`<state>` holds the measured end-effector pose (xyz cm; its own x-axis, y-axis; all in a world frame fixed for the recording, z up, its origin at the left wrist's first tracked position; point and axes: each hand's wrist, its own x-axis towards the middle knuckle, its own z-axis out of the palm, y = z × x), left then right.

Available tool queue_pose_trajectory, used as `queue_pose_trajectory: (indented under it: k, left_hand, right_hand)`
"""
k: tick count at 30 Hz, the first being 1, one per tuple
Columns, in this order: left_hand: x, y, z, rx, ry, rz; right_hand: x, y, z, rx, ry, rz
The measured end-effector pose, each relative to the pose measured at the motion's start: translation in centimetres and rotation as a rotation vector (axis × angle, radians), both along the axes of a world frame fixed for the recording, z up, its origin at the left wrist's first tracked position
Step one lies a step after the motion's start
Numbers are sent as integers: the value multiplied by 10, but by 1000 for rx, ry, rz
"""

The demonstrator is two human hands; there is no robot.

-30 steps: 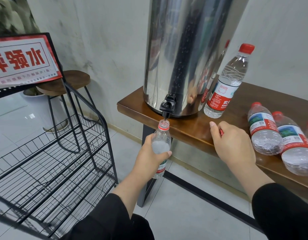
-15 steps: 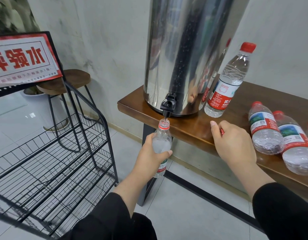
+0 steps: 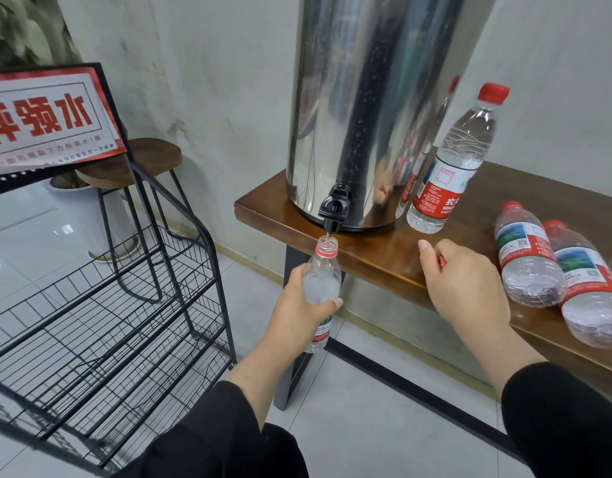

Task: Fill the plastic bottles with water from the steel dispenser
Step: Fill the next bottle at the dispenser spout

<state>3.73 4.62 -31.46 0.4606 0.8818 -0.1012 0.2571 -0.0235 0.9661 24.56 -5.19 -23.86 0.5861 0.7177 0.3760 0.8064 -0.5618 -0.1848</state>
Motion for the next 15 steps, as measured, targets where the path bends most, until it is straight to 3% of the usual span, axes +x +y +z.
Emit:
queue_pose_trajectory:
  k: [15]
  left_hand:
    - [0, 1, -1, 15, -1, 0]
  right_hand:
    - [1, 0, 0, -7, -10, 8]
